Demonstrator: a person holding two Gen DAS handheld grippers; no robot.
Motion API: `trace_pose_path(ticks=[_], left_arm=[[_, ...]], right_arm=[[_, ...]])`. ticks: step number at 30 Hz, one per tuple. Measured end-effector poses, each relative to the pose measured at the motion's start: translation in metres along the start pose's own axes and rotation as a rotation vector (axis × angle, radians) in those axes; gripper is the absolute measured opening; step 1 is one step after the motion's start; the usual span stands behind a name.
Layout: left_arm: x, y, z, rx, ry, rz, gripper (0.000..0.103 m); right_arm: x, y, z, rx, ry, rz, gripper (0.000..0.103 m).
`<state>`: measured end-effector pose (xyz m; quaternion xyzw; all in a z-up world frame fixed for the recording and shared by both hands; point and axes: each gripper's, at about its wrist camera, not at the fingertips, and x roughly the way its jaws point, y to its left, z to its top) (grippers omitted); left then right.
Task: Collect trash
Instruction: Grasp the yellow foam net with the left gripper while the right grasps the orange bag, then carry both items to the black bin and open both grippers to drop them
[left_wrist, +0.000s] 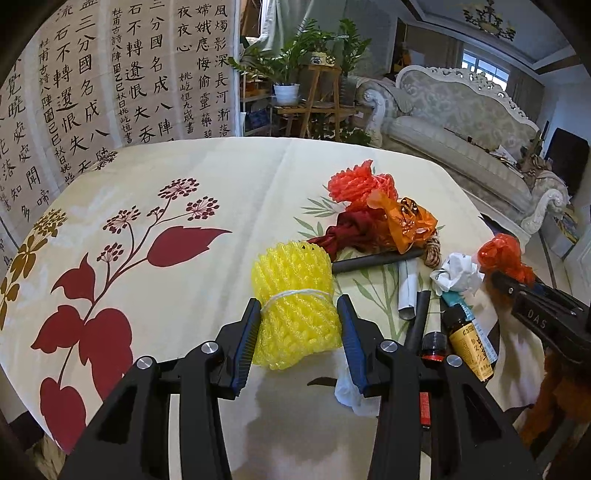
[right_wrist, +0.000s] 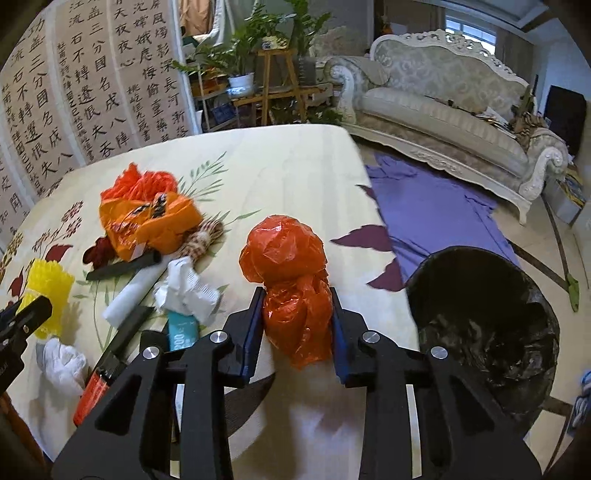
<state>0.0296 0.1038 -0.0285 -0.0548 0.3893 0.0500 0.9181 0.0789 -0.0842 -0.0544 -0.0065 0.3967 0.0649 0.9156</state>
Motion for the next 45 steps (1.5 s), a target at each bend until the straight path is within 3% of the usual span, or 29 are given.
trace_pose_path(ticks=[10, 19, 28, 34, 45], left_arm=[[-0.025, -0.026, 0.005, 0.034, -0.074, -0.043, 0.043], [-0.04, -0.107, -0.003, 0.177, -0.116, -0.163, 0.043], [-0.032, -0.178, -0.008, 0.272, -0.115, -0.268, 0.043], [-0.017, -0.221, -0.006, 0.329, -0.112, -0.287, 0.043], [0.01, -0.264, -0.007, 0.388, -0.086, -0.271, 0.043]], right_arm=[[-0.035, -0.035, -0.004, 0.073, -0.073, -0.042, 0.031], [-0.074, -0.088, -0.027, 0.146, -0.132, -0.157, 0.031], [-0.08, -0.136, -0.043, 0.235, -0.142, -0.218, 0.031], [-0.074, -0.158, -0.048, 0.269, -0.142, -0.237, 0.031], [-0.06, -0.189, -0.049, 0.309, -0.142, -0.251, 0.032]])
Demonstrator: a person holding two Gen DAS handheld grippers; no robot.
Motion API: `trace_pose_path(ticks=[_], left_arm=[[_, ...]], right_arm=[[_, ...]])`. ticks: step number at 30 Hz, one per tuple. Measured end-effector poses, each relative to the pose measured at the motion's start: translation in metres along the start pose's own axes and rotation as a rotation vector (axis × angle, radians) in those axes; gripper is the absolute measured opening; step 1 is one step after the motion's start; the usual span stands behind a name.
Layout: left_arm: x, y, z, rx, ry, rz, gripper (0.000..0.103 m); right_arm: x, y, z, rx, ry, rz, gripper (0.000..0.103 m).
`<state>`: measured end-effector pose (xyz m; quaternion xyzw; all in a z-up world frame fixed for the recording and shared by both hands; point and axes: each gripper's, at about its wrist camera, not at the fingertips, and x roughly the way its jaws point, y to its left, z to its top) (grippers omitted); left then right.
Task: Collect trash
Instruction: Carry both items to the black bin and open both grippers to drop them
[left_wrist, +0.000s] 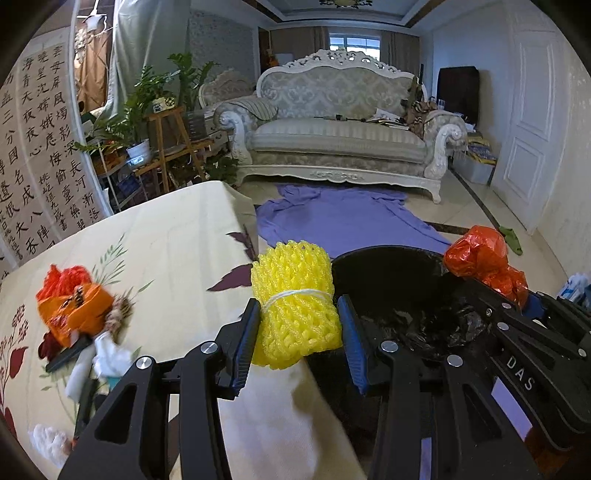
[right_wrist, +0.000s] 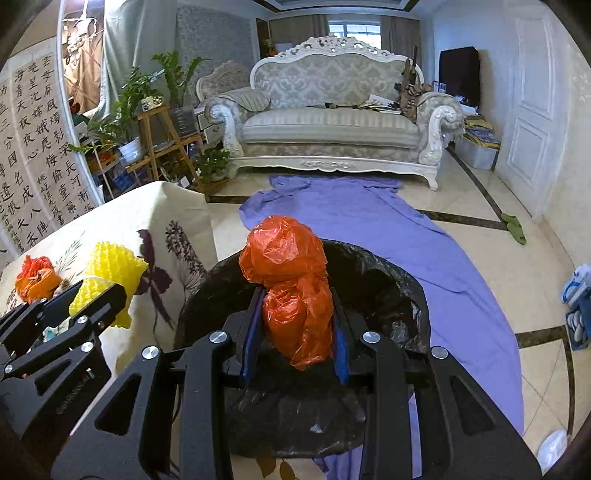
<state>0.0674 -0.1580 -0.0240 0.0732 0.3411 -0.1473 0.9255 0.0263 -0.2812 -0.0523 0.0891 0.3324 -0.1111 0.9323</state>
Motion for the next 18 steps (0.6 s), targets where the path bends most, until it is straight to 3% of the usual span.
trace_pose_path(ticks=[3, 4, 8, 18], left_arm=[[0.008, -0.007, 0.001, 0.027, 0.009, 0.01, 0.051], [0.009, -0.008, 0.001, 0.032, 0.013, 0.016, 0.059], [0.01, -0.006, 0.002, 0.033, 0.001, 0.023, 0.071], [0.0, 0.008, -0.001, 0.002, 0.004, 0.041, 0.074]], right_arm=[[0.007, -0.006, 0.001, 0.021, 0.006, -0.003, 0.039], [0.008, -0.009, 0.001, 0.029, 0.006, -0.004, 0.043], [0.007, -0.015, 0.0, 0.042, 0.003, -0.016, 0.045], [-0.006, -0.018, -0.002, 0.042, -0.008, -0.028, 0.046]])
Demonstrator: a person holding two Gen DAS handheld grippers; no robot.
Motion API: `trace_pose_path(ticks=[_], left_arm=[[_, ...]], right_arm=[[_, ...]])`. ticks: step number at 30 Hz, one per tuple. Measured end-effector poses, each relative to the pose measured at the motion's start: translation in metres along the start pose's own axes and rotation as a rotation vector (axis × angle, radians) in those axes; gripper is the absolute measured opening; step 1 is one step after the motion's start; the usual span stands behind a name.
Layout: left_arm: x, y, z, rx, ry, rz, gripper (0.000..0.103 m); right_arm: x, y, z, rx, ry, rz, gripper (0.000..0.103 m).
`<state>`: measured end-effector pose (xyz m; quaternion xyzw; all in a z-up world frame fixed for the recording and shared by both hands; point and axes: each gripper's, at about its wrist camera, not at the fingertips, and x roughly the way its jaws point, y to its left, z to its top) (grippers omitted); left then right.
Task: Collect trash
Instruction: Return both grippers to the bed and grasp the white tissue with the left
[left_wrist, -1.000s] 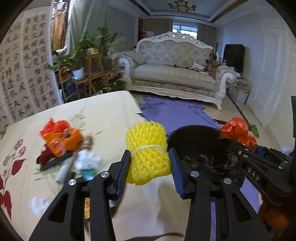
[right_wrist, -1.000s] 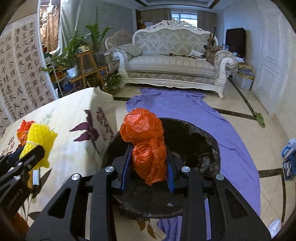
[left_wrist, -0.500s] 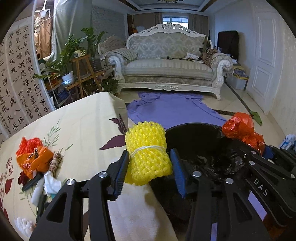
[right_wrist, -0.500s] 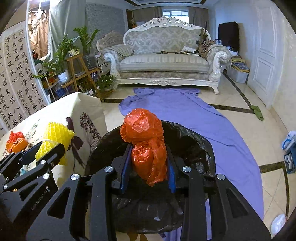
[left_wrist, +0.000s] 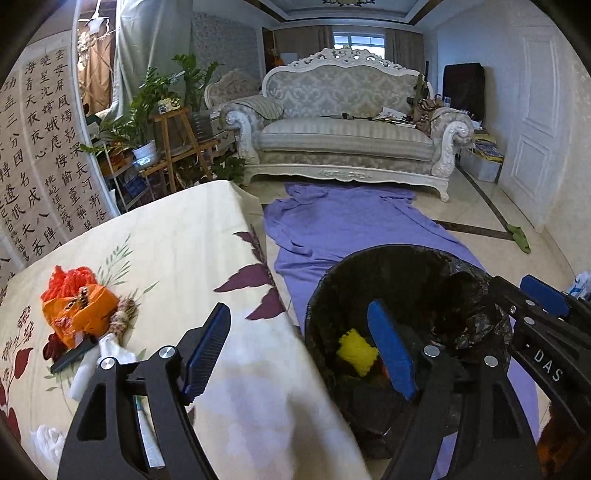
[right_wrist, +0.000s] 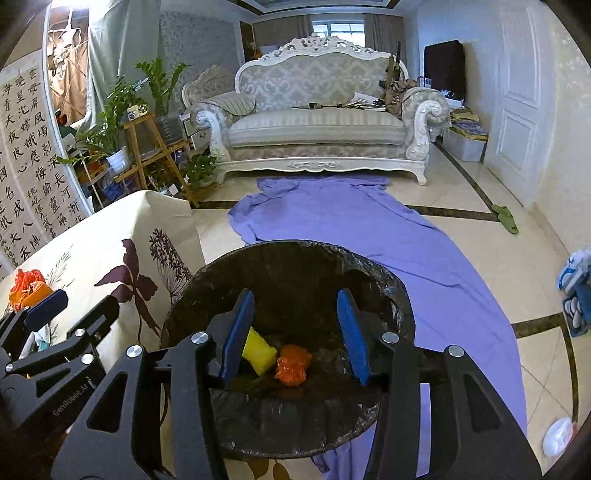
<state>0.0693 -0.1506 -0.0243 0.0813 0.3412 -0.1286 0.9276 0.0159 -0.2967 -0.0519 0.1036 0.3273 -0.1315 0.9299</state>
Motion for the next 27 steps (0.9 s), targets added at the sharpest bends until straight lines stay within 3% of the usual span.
trace_pose_path(ticks=[11, 27], left_arm=[[-0.028, 0.043, -0.016, -0.048, 0.015, 0.067, 0.074], [-0.08, 0.135, -0.064, -0.188, 0.03, 0.248, 0.074]], right_arm=[[-0.013, 0.036, -0.008, -0.05, 0.014, 0.066, 0.047], [-0.038, 0.121, -0.024, -0.179, 0.023, 0.215, 0.047]])
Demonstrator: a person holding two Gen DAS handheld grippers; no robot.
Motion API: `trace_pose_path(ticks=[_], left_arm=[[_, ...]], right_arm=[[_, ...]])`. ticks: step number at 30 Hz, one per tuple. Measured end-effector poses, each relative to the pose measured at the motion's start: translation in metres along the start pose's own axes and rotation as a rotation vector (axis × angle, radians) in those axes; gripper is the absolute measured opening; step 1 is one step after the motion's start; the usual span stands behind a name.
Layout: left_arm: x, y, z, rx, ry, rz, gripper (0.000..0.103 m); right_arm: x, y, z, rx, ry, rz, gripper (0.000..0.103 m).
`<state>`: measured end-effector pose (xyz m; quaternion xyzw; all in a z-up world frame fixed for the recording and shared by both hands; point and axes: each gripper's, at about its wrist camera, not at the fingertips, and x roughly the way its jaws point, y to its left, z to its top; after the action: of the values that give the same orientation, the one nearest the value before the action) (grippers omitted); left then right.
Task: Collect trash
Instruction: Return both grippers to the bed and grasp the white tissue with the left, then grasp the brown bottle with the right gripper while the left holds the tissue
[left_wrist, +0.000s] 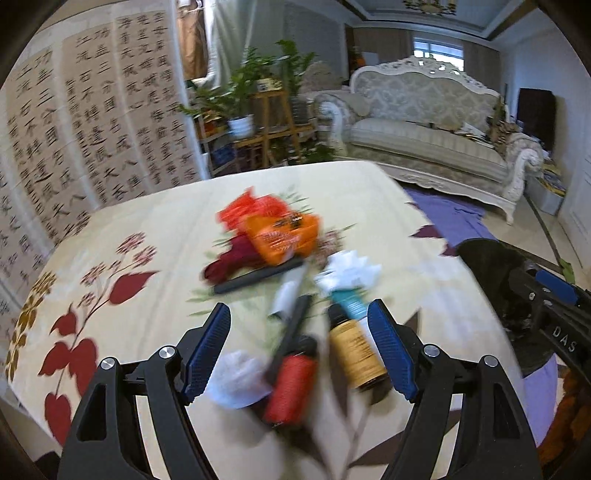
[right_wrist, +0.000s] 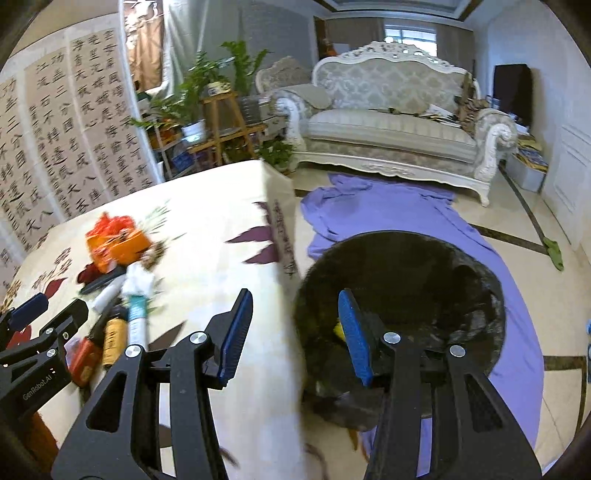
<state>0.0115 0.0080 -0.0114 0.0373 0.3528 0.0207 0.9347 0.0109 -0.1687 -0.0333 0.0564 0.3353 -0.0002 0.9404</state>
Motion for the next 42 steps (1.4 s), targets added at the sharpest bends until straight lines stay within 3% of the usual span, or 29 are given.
trace_pose_path(ticks=[6, 13, 22, 25, 34, 42], left_arm=[[-0.005, 0.032, -0.02, -0.042, 0.018, 0.045, 0.074], [0.006, 0.051, -0.034, -0.078, 0.069, 0.031, 0.074], [0.019, 0.059, -0.041, -0.104, 0.124, -0.063, 0.037], [0.017, 0.058, -0.042, -0.095, 0.114, -0.062, 0.033], [0.008, 0.083, -0.04, -0.12, 0.09, -0.007, 0.032], [0.007, 0.118, -0.043, -0.167, 0.085, 0.056, 0.032]], right_arm=[[0.0, 0.031, -0.008, -0.046, 0.017, 0.044, 0.047], [-0.001, 0.056, -0.017, -0.098, 0.033, 0.085, 0.047], [0.002, 0.068, -0.019, -0.121, 0.047, 0.095, 0.047], [0.002, 0.072, -0.02, -0.129, 0.051, 0.103, 0.047], [0.0, 0.096, -0.021, -0.173, 0.059, 0.152, 0.047], [0.001, 0.127, -0.028, -0.251, 0.087, 0.205, 0.034]])
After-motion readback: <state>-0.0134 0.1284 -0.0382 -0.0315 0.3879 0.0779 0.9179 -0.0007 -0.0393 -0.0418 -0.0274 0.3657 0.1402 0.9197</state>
